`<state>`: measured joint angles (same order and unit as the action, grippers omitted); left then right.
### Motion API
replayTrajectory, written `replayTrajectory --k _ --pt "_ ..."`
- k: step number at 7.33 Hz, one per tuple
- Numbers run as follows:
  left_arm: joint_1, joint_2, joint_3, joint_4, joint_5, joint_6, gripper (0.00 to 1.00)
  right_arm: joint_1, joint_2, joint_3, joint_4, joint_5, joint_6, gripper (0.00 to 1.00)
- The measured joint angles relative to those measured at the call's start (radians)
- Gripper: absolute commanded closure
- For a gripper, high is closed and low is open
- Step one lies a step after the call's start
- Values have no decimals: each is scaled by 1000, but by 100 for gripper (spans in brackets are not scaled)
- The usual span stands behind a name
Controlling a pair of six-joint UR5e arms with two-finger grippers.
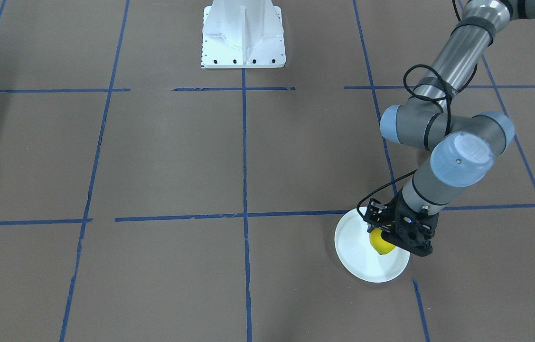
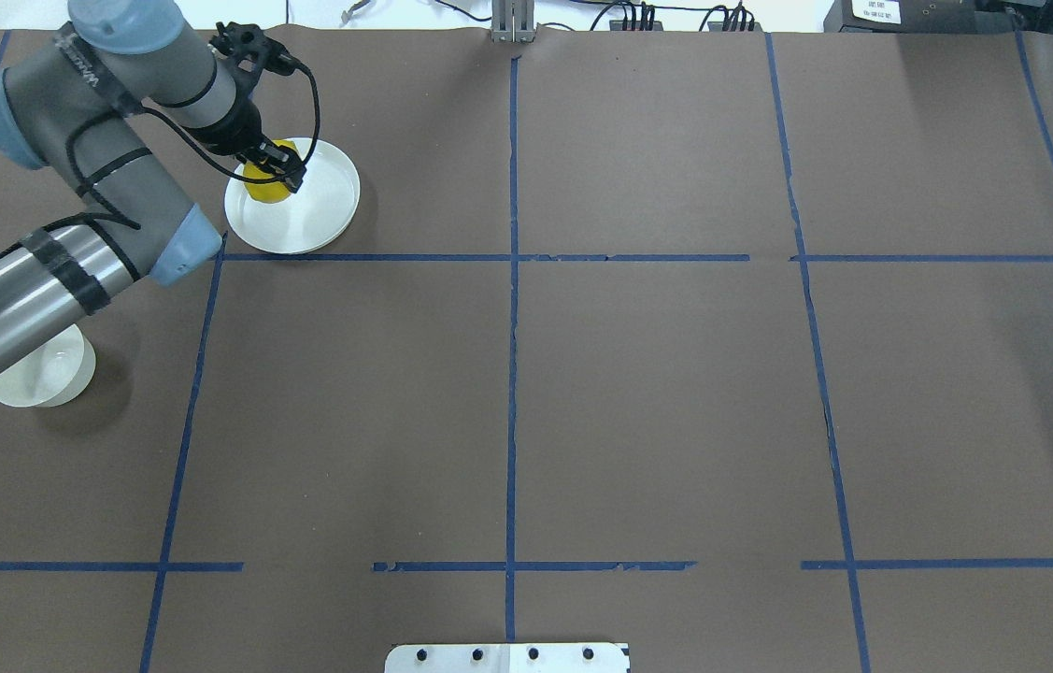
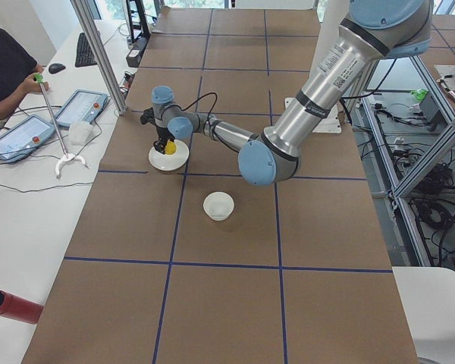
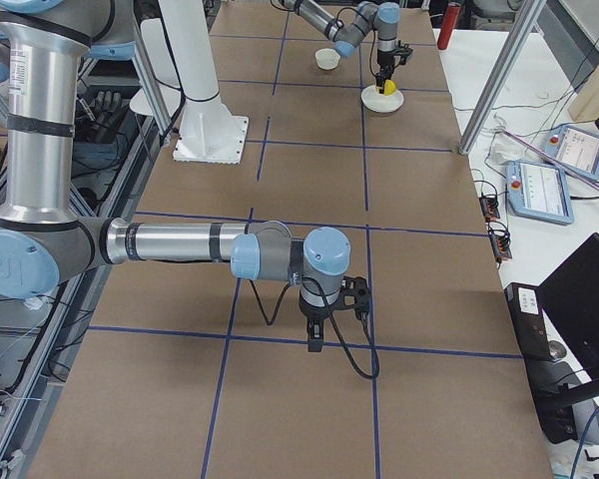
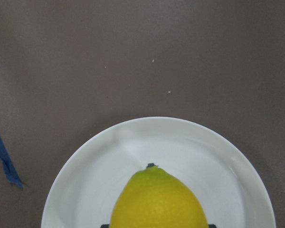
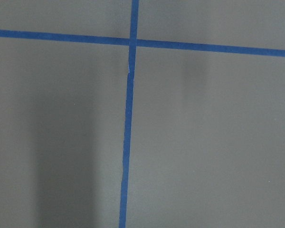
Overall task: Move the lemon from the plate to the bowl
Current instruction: 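Lower the left gripper and close it around the lemon, then lift the lemon with the left gripper and carry it over the white bowl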
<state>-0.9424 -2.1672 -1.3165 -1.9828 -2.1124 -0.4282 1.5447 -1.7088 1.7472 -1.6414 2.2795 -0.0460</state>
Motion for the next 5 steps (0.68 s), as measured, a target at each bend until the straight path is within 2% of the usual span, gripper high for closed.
replayTrajectory --k 1,3,4,5 --pt "-6 128 -155 16 0 -1 87 0 0 0 0 0 0 0" --pt "-13 380 -378 20 -3 2 87 0 0 0 0 0 0 0" --pt "-13 489 -447 16 -4 5 87 0 0 0 0 0 0 0" --pt "-14 564 -481 14 -3 7 82 0 0 0 0 0 0 0"
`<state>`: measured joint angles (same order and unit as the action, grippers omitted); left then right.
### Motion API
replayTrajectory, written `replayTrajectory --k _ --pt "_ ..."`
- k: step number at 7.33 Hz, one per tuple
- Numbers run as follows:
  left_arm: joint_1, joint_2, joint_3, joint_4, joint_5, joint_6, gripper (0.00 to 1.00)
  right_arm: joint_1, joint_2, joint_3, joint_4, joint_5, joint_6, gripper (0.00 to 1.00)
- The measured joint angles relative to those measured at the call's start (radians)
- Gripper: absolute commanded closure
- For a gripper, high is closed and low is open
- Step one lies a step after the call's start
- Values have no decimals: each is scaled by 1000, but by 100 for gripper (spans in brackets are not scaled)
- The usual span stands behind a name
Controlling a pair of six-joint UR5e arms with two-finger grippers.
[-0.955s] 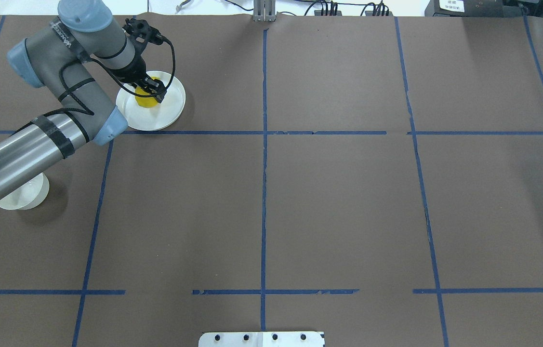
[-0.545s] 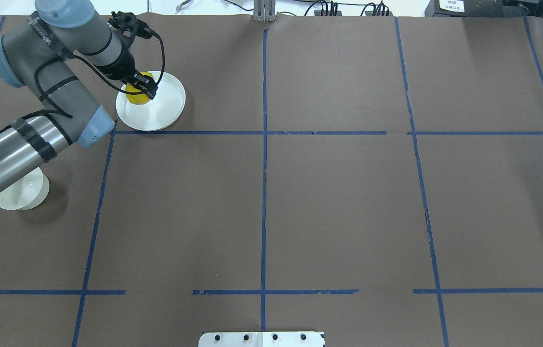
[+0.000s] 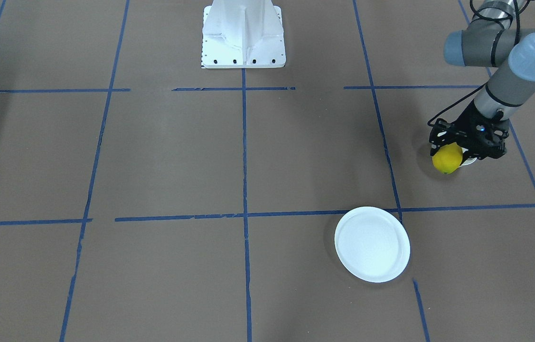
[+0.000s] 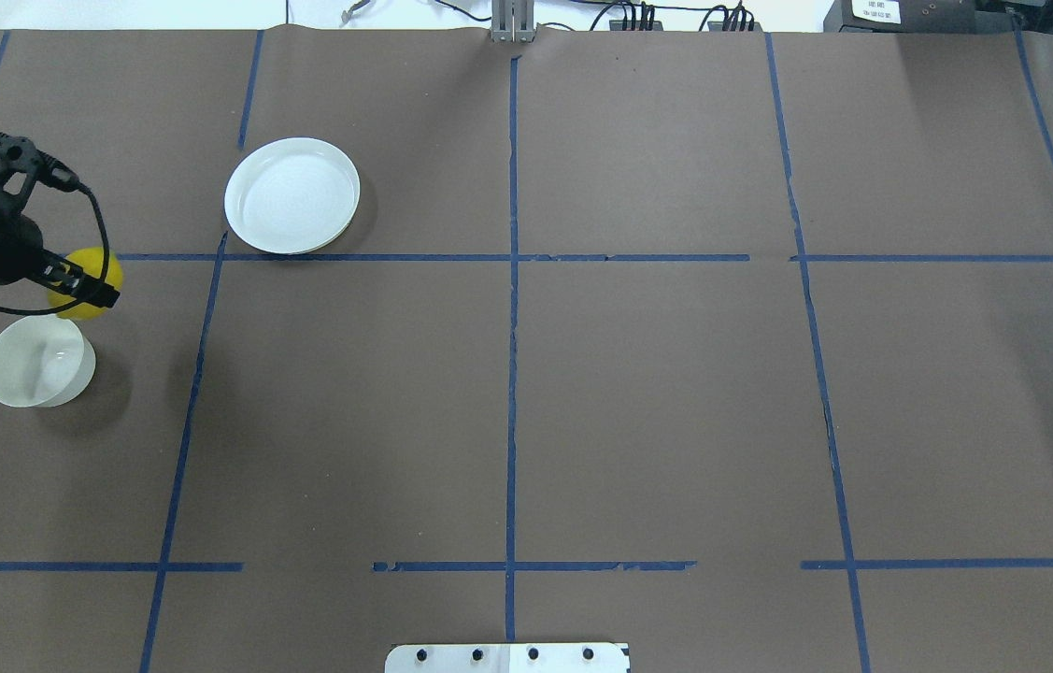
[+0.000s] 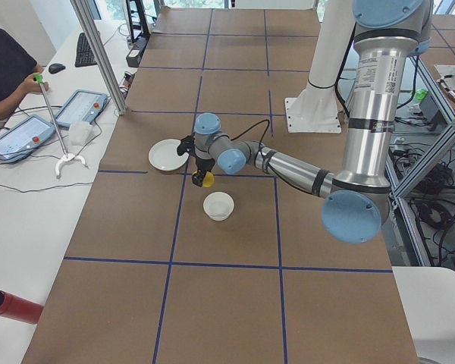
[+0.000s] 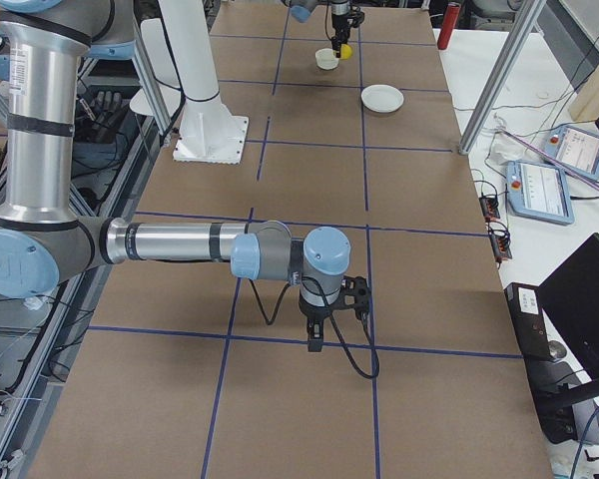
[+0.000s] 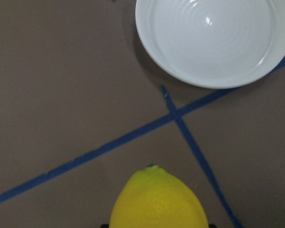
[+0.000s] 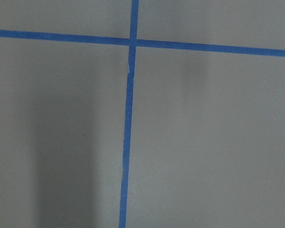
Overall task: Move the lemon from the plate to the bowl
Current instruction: 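Lift the lemon with the left gripper and carry it over the white bowl, then lower the lemon into the bowl and open the left gripper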
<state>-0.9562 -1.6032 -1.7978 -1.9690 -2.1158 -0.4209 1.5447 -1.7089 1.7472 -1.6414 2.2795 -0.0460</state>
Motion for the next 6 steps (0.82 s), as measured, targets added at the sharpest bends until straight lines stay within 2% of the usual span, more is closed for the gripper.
replayTrajectory --k 2,4,5,6 --pt "2 69 -8 -1 -2 -1 79 0 0 0 0 0 0 0" --pt "10 81 5 -1 -4 -5 79 0 0 0 0 0 0 0" --pt "12 82 17 -1 -4 -5 73 0 0 0 0 0 0 0" --pt "15 82 30 -1 -5 -3 64 0 0 0 0 0 0 0"
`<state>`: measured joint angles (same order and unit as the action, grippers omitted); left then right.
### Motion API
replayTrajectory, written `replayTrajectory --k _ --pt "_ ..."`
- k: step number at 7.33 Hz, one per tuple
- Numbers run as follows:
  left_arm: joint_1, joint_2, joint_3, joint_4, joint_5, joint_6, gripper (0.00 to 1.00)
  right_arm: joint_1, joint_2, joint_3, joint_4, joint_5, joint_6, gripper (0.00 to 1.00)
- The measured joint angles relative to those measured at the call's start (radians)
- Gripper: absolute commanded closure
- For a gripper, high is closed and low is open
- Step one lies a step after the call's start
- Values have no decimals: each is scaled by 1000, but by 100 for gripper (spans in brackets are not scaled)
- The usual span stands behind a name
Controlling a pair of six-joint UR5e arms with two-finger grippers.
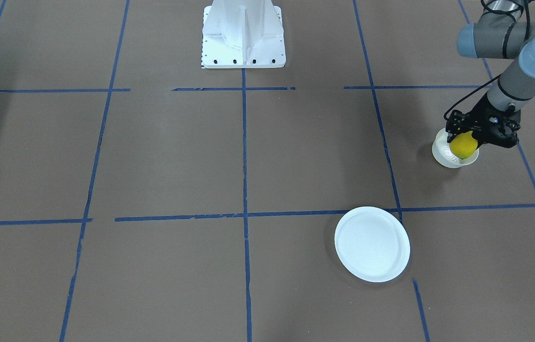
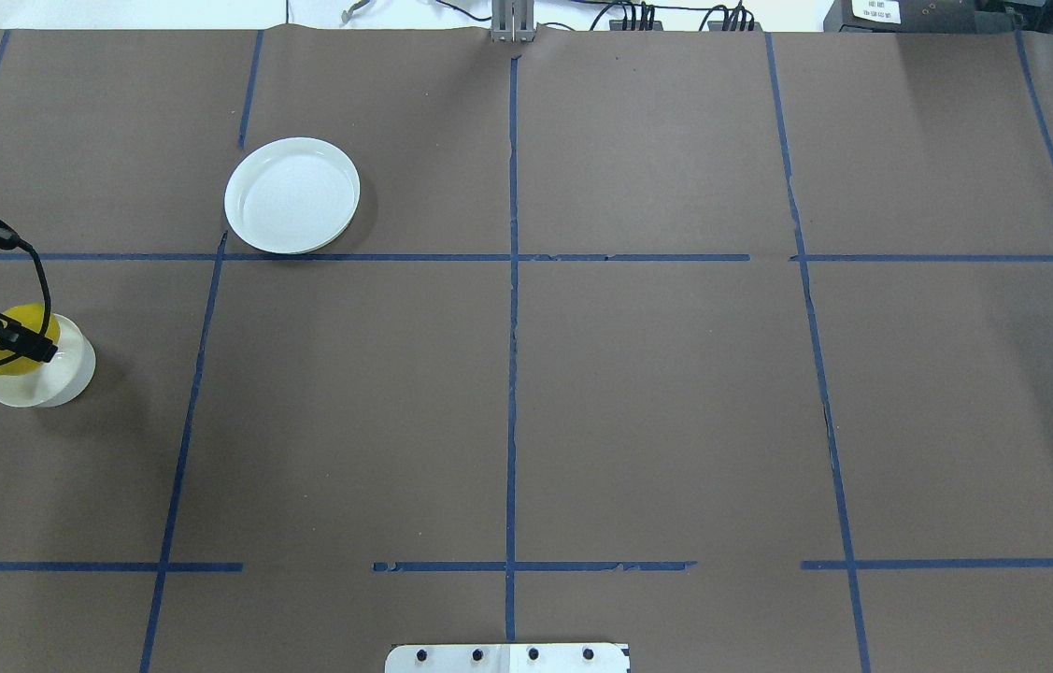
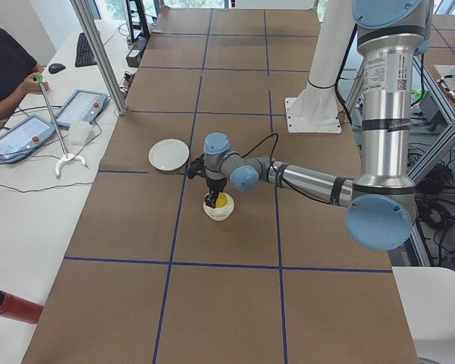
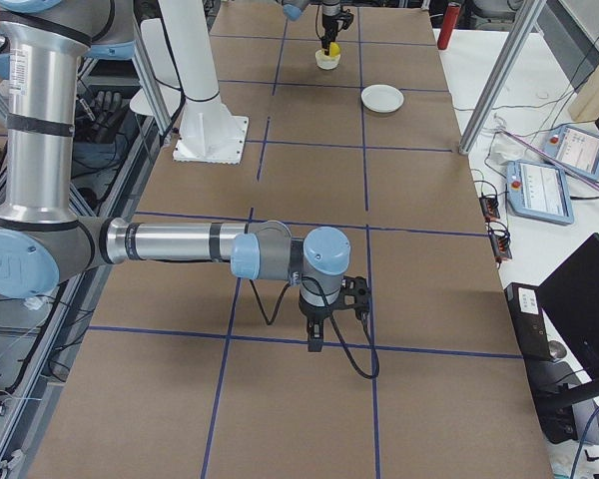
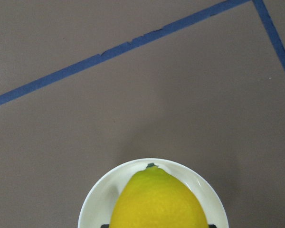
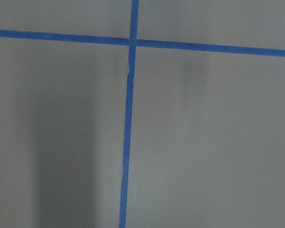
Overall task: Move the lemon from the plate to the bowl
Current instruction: 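Lower the lemon into the bowl and open the left gripper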
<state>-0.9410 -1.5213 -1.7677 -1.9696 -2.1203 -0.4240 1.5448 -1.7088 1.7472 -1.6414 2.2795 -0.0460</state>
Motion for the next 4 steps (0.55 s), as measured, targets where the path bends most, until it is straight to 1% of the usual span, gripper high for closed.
replayTrajectory --k 1,3,4 --pt "2 0 9 0 -1 1 53 0 0 0 0 0 0 0" --pt "4 0 14 1 -1 4 22 0 0 0 0 0 0 0" --pt "5 -1 16 1 0 6 10 0 0 0 0 0 0 0"
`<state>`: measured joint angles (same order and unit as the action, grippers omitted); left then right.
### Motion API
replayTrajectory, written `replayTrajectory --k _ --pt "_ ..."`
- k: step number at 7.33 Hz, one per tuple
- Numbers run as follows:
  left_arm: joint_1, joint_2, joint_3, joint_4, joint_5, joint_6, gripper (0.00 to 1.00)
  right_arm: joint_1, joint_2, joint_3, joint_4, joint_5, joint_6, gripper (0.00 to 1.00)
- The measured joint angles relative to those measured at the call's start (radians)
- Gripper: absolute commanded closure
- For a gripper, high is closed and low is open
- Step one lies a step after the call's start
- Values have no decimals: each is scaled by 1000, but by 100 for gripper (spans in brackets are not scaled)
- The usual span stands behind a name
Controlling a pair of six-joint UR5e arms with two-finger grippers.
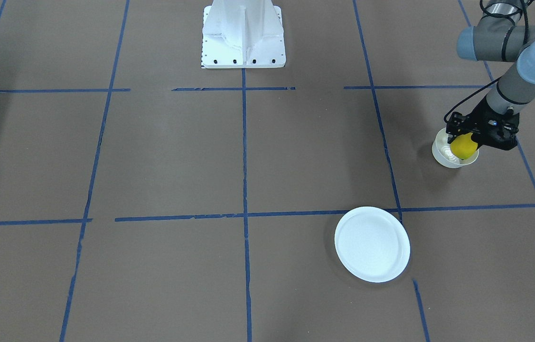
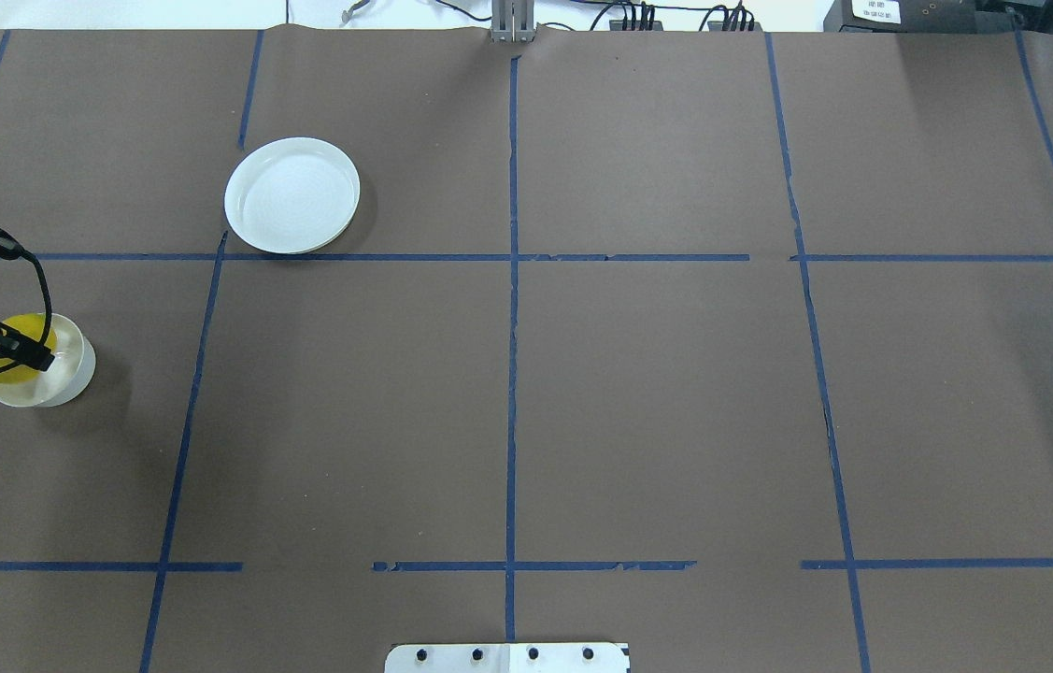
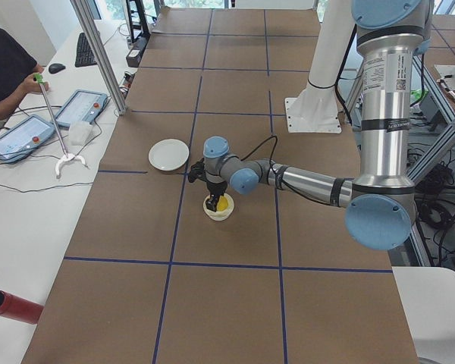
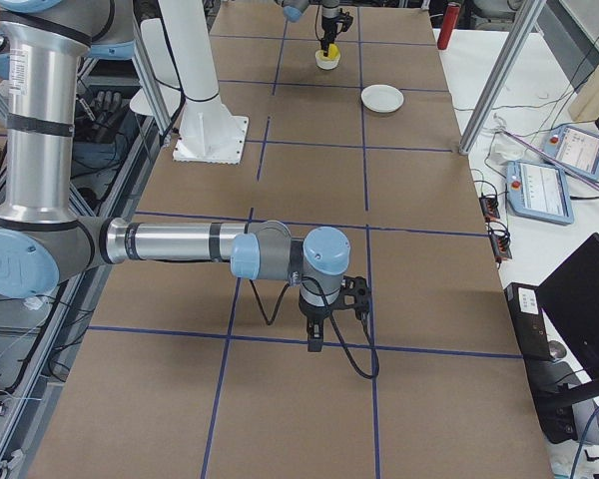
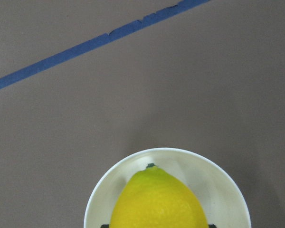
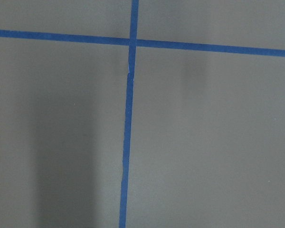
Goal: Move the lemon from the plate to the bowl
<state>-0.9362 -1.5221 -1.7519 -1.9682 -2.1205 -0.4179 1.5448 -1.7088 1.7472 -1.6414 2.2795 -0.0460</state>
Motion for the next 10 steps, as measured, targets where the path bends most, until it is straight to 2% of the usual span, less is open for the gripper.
replayTrajectory --k 1,2,5,6,8,10 --pt "0 -1 2 -1 0 1 3 0 0 0 0 0 0 0" --pt "0 -1 5 -2 0 2 0 0 0 0 0 0 0 0" --pt "-2 1 -8 2 -5 18 0 0 0 0 0 0 0 0" --pt "-11 6 -20 22 -38 64 0 0 0 0 0 0 0 0" --pt "-145 30 -45 137 -145 242 0 0 0 0 0 0 0 0" --pt "-378 46 -50 346 -175 503 0 0 0 0 0 0 0 0"
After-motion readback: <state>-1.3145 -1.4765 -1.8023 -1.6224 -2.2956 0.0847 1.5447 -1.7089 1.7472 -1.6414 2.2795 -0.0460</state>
